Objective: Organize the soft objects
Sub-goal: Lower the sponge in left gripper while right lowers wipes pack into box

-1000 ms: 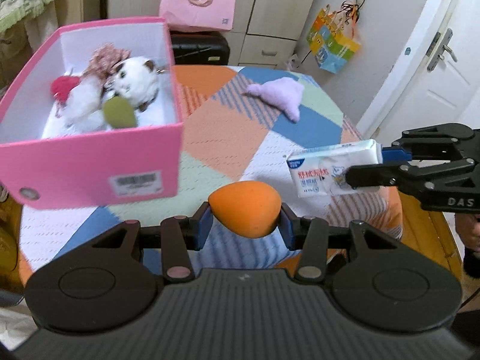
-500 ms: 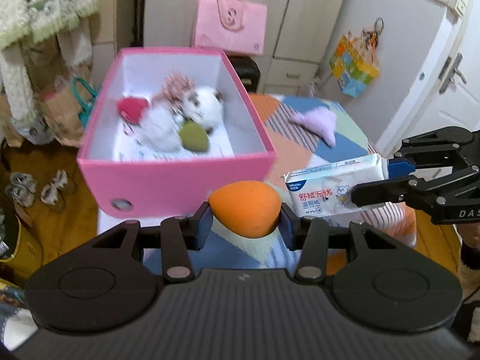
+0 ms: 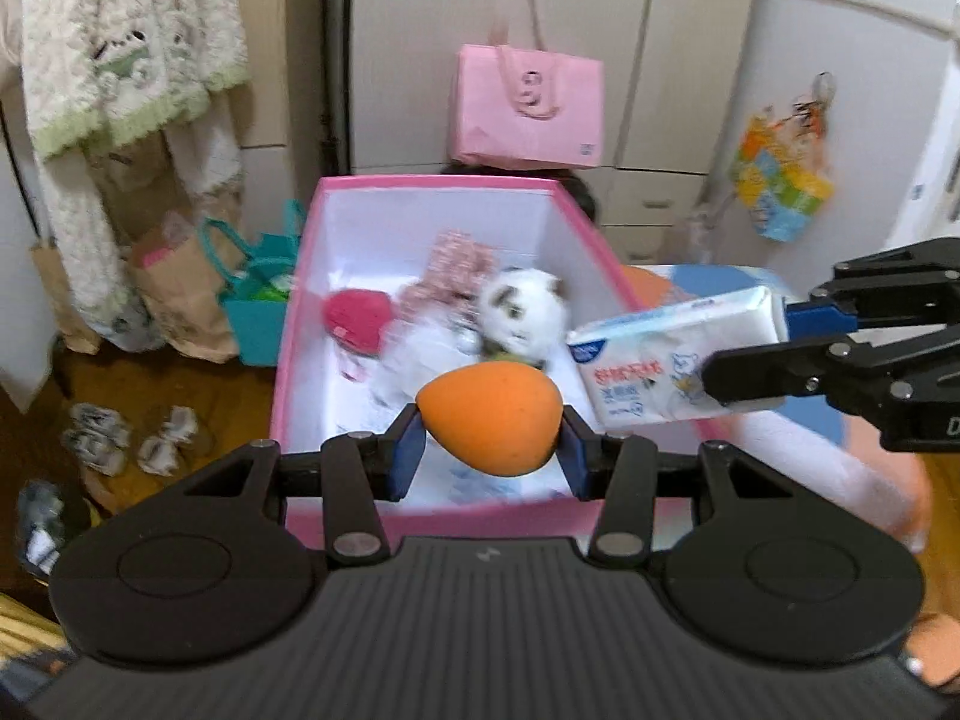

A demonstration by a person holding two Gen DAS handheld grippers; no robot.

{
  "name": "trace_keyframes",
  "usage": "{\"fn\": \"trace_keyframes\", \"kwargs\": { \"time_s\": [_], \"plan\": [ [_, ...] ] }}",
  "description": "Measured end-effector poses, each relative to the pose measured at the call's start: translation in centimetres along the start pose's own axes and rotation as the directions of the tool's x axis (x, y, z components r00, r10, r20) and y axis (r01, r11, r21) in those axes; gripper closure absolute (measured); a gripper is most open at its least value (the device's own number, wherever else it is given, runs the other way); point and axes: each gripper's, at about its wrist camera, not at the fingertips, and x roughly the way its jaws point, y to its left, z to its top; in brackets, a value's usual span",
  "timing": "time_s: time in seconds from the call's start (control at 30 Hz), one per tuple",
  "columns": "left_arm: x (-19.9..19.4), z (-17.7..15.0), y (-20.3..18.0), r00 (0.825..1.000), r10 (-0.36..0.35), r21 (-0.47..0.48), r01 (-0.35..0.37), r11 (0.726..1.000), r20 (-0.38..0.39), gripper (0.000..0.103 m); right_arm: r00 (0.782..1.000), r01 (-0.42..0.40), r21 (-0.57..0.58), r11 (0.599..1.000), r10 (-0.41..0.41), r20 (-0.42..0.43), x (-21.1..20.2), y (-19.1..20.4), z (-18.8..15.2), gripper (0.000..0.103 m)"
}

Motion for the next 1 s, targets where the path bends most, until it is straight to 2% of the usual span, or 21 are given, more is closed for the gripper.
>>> {"fn": "trace_keyframes", "kwargs": {
  "time_s": [0.23, 0.5, 0.6, 0.73, 0.83, 1.0],
  "plan": [
    [3.7, 1.4, 2.2, 0.998, 0.011, -0.02, -0.012, 1.0, -0.055, 0.057, 0.998, 0.023, 0.036, 0.999, -0.02, -0.057, 4.8, -1.9, 0.7, 0.081],
    [6.5, 1.7, 2.7, 0.993, 0.034, -0.011, -0.035, 0.999, -0.112, 0.057, 0.991, -0.006, 0.045, 0.999, 0.012, -0.132, 8.7, -2.5, 1.3, 0.081],
    [6.8, 1.8, 2.5, 0.992, 0.069, 0.016, -0.068, 0.998, -0.108, 0.056, 0.988, -0.021, 0.073, 0.997, 0.032, -0.154, 9.9, -3.0, 1.2, 0.081],
    [6.9, 1.9, 2.1, 0.989, 0.095, 0.036, -0.091, 0.995, -0.117, 0.055, 0.984, -0.03, 0.055, 0.998, 0.039, -0.172, 10.7, -3.2, 0.9, 0.079],
    [6.7, 1.8, 1.7, 0.985, 0.136, 0.069, -0.13, 0.989, -0.103, 0.053, 0.986, 0.01, 0.015, 1.0, -0.008, -0.166, 10.4, -3.0, 0.5, 0.073],
    [6.3, 1.6, 2.0, 0.987, 0.106, 0.035, -0.103, 0.994, -0.123, 0.051, 0.988, 0.033, -0.002, 0.999, -0.033, -0.151, 8.7, -3.1, 0.3, 0.065]
  ]
}}
